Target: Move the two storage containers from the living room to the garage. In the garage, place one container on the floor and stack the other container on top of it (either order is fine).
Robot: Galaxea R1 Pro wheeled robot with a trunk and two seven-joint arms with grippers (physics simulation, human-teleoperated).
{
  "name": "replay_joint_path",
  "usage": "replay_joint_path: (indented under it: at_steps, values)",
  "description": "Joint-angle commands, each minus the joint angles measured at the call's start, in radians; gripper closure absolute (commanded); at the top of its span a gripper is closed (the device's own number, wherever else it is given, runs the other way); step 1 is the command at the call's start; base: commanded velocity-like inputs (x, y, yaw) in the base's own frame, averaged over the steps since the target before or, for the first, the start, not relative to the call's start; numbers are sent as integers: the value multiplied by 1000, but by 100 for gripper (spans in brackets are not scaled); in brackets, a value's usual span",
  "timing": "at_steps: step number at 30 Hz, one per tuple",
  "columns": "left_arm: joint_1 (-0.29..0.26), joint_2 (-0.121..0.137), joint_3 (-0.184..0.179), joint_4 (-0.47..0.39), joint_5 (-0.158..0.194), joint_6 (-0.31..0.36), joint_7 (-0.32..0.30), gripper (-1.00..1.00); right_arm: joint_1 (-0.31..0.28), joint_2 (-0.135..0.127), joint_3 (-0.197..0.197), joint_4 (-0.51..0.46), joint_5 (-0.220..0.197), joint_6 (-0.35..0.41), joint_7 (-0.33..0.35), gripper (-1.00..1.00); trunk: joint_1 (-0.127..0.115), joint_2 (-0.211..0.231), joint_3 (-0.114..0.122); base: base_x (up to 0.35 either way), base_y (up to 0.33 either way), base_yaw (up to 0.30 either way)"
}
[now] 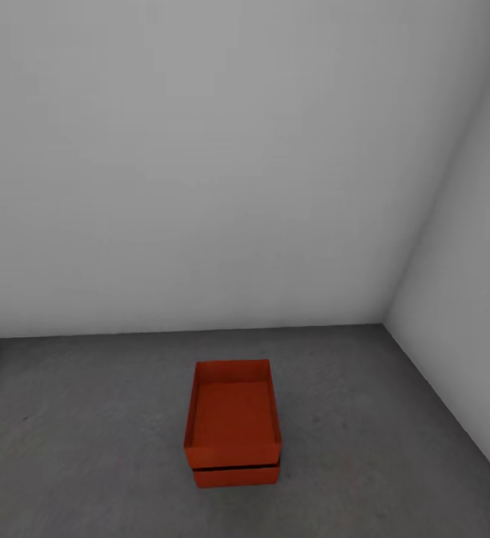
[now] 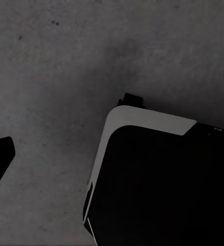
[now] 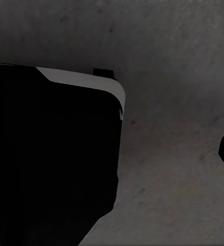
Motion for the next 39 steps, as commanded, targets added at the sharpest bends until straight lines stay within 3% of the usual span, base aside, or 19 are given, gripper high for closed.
replay_joint_path:
  at_steps: [1, 39]
  values:
    - [0, 0, -9, 0, 8, -1, 2, -100, -1, 1, 8, 3, -9, -5, -1, -100, 0, -1, 0, 0, 0, -75]
    - [0, 0, -9, 0, 8, -1, 2, -100, -1, 1, 12, 3, -9, -4, -1, -100, 0, -1, 61, 0, 0, -74]
